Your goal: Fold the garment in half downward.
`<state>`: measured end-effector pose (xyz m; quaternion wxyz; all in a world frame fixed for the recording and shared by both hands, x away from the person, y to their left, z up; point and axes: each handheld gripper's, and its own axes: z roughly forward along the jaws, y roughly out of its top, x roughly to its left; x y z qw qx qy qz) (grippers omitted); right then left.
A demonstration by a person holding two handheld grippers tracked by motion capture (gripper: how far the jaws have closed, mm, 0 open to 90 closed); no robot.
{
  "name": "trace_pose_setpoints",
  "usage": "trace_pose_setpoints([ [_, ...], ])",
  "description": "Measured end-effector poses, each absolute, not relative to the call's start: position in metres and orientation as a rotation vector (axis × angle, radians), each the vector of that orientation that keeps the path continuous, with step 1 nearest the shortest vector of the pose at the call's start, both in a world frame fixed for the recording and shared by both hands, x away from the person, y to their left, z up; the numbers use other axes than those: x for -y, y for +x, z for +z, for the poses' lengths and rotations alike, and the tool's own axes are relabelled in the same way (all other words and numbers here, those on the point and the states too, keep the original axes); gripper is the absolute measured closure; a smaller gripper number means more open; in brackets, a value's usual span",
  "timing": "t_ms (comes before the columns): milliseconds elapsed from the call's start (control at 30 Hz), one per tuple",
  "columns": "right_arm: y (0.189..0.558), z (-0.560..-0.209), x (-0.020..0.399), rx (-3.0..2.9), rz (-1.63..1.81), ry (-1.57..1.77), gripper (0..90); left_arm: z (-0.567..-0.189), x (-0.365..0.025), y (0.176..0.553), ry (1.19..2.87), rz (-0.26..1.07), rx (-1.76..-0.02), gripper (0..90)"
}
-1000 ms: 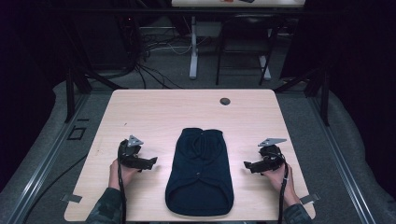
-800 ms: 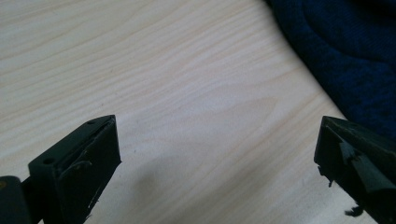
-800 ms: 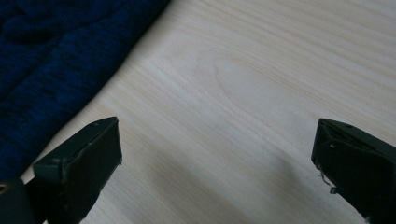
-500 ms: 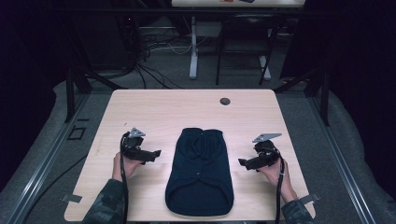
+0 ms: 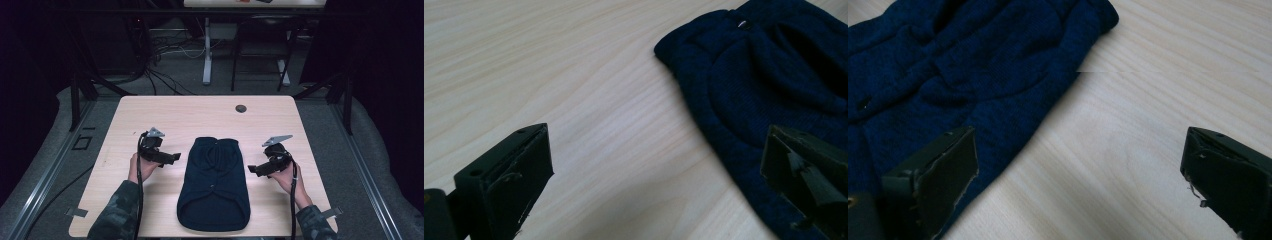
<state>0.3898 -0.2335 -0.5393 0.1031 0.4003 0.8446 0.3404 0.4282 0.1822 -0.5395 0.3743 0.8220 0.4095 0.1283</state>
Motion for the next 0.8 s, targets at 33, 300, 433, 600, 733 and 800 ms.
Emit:
trace_pose_setpoints([
  [33, 0.391, -0.538, 0.232, -2.496, 0.998, 1.18, 1.5, -0.539, -0.18, 0.43, 2.106, 0.326, -1.044, 0.1],
  [300, 0.404, -0.53, 0.218, -2.524, 1.004, 1.146, 2.0, -0.535, -0.162, 0.441, 2.121, 0.312, -1.018, 0.1],
  [433, 0.408, -0.528, 0.212, -2.542, 0.996, 1.134, 2.7, -0.533, -0.158, 0.446, 2.108, 0.269, -0.999, 0.1],
  [600, 0.415, -0.529, 0.205, -2.564, 1.005, 1.134, 2.4, -0.532, -0.145, 0.458, 2.108, 0.258, -0.994, 0.1],
  [733, 0.422, -0.529, 0.199, -2.584, 0.978, 1.134, 2.5, -0.536, -0.137, 0.466, 2.12, 0.222, -0.999, 0.1],
  [800, 0.426, -0.531, 0.196, -2.585, 0.987, 1.141, 2.8, -0.538, -0.133, 0.469, 2.125, 0.206, -0.997, 0.2],
])
